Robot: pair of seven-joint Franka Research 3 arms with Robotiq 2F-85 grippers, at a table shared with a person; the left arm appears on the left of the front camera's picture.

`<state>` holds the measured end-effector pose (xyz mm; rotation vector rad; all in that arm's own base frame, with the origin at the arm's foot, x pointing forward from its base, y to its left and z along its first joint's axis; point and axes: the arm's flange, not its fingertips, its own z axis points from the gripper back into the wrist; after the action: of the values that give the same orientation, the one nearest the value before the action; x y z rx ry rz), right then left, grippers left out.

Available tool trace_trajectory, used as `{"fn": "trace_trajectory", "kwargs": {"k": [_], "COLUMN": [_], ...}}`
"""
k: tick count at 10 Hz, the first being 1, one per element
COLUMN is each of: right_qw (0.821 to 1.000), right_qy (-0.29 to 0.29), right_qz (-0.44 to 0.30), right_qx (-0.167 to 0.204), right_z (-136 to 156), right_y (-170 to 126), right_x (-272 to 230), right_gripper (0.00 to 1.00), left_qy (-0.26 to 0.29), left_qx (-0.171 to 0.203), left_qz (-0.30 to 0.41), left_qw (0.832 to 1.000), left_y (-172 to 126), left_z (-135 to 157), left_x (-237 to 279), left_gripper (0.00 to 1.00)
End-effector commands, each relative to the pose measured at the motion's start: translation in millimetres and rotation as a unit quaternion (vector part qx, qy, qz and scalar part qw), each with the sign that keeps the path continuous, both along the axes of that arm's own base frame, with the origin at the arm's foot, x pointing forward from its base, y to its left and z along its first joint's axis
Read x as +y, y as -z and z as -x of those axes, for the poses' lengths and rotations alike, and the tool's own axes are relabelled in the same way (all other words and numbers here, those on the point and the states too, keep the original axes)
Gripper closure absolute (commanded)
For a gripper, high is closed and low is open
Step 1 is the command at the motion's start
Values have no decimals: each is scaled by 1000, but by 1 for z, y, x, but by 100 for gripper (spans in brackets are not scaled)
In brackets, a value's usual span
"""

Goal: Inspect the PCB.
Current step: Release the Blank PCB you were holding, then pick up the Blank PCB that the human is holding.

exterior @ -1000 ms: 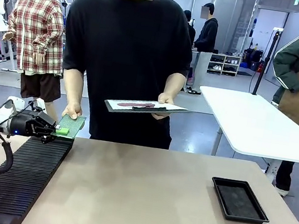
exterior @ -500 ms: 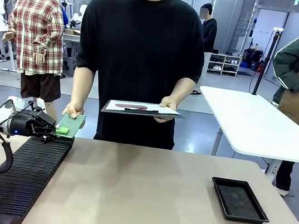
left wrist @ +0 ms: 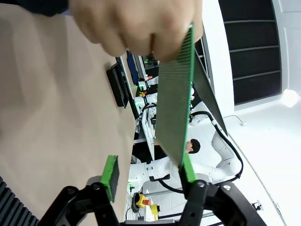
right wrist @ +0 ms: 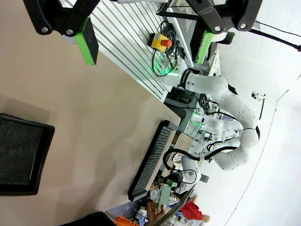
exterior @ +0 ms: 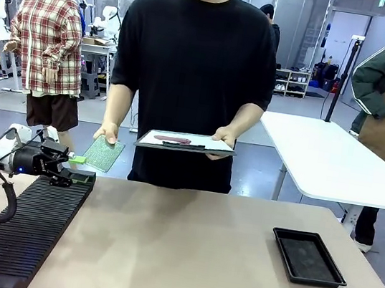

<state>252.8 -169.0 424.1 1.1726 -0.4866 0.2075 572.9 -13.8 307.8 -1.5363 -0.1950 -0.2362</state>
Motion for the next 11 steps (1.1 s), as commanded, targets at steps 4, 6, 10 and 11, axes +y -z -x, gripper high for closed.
{"fn": "trace_trajectory", "kwargs": {"k": [4, 6, 10, 11], "right_qw": [1000, 1000, 1000, 1000], "right_qy": [-1, -1, -1, -1], "right_qz": [-2, -2, -2, -2], "right_qx": [-11, -11, -11, -11], "right_z": [-2, -2, -2, -2], "right_y": [-2, -2, -2, -2], "right_x": [-2, -2, -2, -2], "right_gripper": [0, 0, 0, 0], "left_qy": [-6, -14, 1, 1], "left_qx": [-9, -19, -1, -1], "left_qz": [6, 7, 0, 0], "left_qw": [1000, 1000, 1000, 1000], "left_y": [0, -1, 1, 1], "left_z": [5, 10, 1, 1], "left_x": [-5, -3, -3, -3], "left_gripper": [0, 6, 6, 6]}}
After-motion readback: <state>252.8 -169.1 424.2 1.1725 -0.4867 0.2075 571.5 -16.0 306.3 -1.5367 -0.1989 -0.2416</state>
